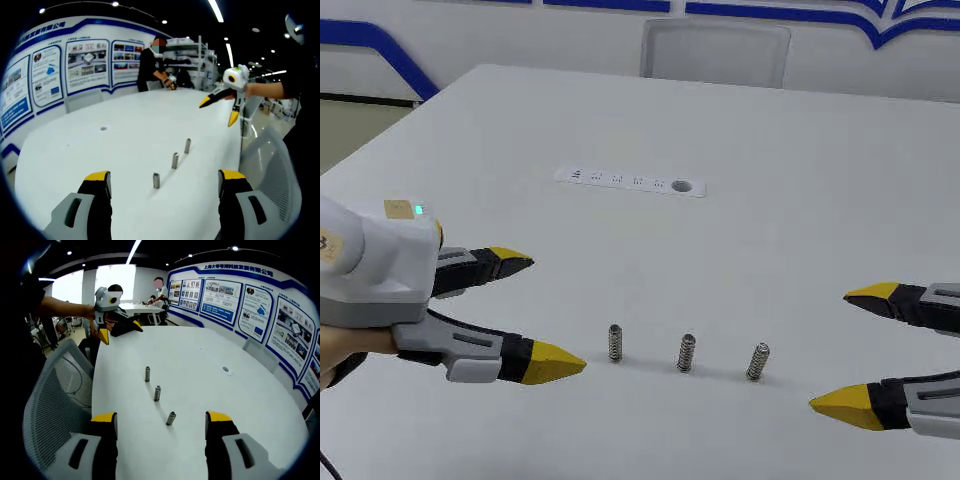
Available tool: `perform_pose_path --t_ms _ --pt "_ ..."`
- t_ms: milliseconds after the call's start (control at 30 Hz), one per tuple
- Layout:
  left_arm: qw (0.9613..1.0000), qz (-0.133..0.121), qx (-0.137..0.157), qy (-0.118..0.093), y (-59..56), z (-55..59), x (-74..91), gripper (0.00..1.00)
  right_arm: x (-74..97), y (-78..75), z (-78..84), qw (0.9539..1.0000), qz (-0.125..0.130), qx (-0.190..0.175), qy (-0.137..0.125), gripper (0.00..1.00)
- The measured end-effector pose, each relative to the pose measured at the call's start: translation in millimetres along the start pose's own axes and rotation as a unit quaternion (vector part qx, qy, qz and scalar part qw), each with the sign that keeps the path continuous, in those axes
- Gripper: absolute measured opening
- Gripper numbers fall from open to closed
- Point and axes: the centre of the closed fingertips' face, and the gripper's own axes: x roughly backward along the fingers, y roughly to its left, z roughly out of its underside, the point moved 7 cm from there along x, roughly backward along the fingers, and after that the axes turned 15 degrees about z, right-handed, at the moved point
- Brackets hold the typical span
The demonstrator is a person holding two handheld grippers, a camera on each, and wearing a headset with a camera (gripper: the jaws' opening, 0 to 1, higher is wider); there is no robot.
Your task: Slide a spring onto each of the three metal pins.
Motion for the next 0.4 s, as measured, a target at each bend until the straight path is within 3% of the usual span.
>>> perform_pose_path --t_ms 400 --pt "0.9998 0.008 -0.01 0.014 -3.5 1.8 -1.0 0.9 3.9 3.3 1.4 0.9998 0.01 -0.018 -0.001 0.73"
